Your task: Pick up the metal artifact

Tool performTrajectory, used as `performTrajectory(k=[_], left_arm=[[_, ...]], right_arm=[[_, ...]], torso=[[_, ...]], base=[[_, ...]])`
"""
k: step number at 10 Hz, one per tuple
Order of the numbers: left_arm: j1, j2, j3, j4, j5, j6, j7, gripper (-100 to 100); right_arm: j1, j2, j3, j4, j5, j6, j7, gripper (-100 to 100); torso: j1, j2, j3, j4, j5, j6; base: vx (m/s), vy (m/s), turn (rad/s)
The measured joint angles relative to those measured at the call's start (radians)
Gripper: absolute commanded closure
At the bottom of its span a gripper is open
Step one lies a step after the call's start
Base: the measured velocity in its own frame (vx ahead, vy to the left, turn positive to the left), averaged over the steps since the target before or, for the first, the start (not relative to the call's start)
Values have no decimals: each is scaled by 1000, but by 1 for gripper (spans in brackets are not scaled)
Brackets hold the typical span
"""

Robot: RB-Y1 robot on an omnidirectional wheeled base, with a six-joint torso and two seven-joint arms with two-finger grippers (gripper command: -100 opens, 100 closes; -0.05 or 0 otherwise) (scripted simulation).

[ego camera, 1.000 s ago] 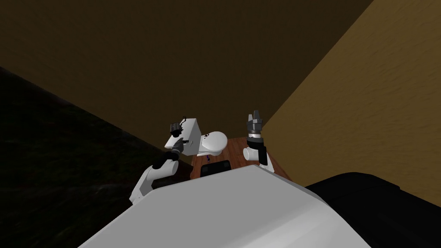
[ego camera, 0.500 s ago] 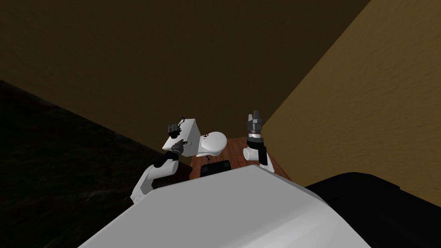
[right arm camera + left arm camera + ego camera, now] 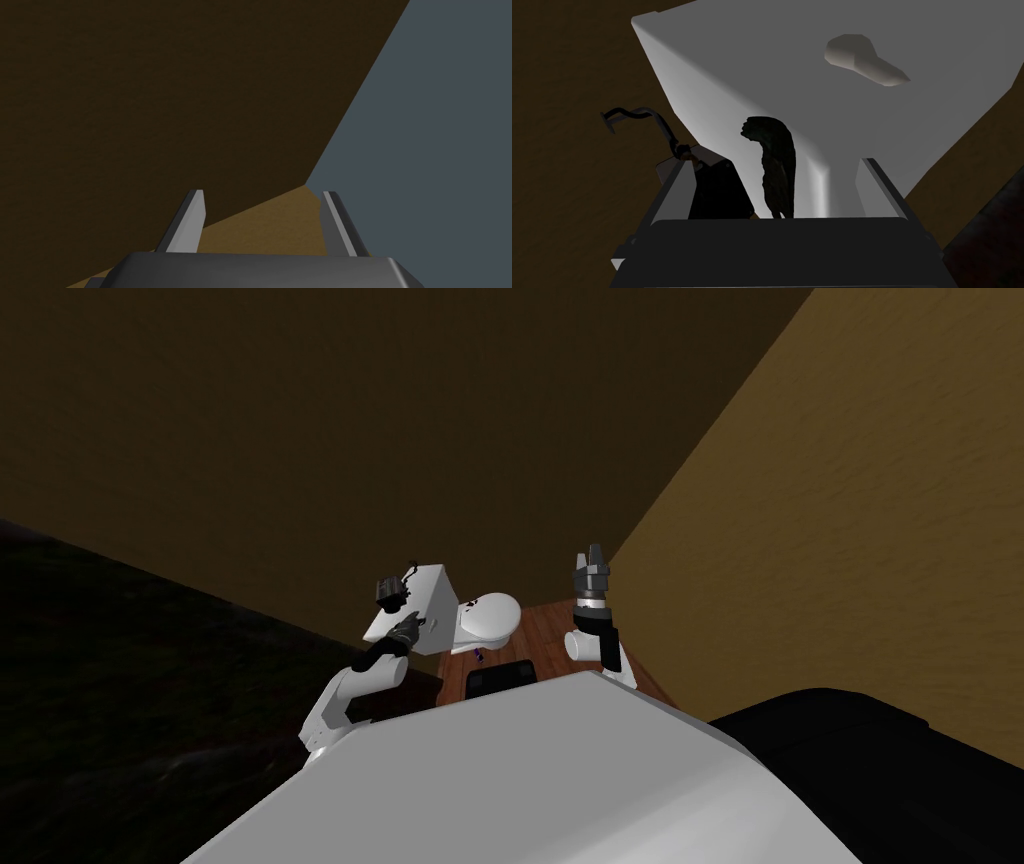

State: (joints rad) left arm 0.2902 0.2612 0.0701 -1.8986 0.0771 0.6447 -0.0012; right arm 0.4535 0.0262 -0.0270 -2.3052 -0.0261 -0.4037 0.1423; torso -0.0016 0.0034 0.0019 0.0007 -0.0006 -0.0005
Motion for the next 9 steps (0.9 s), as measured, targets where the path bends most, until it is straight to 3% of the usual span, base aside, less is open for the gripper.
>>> performTrajectory(k=[3, 4, 6, 8, 9], left_arm=[[-39, 32, 44, 78, 31, -24, 11, -100], [-40, 34, 46, 81, 33, -26, 12, 100], [-29, 31, 42, 91, 34, -17, 12, 100], [-35, 32, 44, 85, 34, -21, 13, 100], [-34, 32, 44, 85, 34, -21, 13, 0]], right_arm=[[0, 0, 0, 0, 0, 0, 0, 0], [0, 0, 0, 0, 0, 0, 0, 0], [0, 0, 0, 0, 0, 0, 0, 0], [0, 0, 0, 0, 0, 0, 0, 0], [0, 0, 0, 0, 0, 0, 0, 0]], torso=[[3, -5, -3, 0, 1, 2], [5, -7, -4, -1, 1, 1], [4, -11, -3, 6, -4, 5], [5, -12, -5, 1, -1, 3], [6, -12, -5, 2, -1, 3]], base=[[-47, -32, -111], [-11, -5, 15], [-11, -5, 13], [4, 2, -6], [0, 0, 0]])
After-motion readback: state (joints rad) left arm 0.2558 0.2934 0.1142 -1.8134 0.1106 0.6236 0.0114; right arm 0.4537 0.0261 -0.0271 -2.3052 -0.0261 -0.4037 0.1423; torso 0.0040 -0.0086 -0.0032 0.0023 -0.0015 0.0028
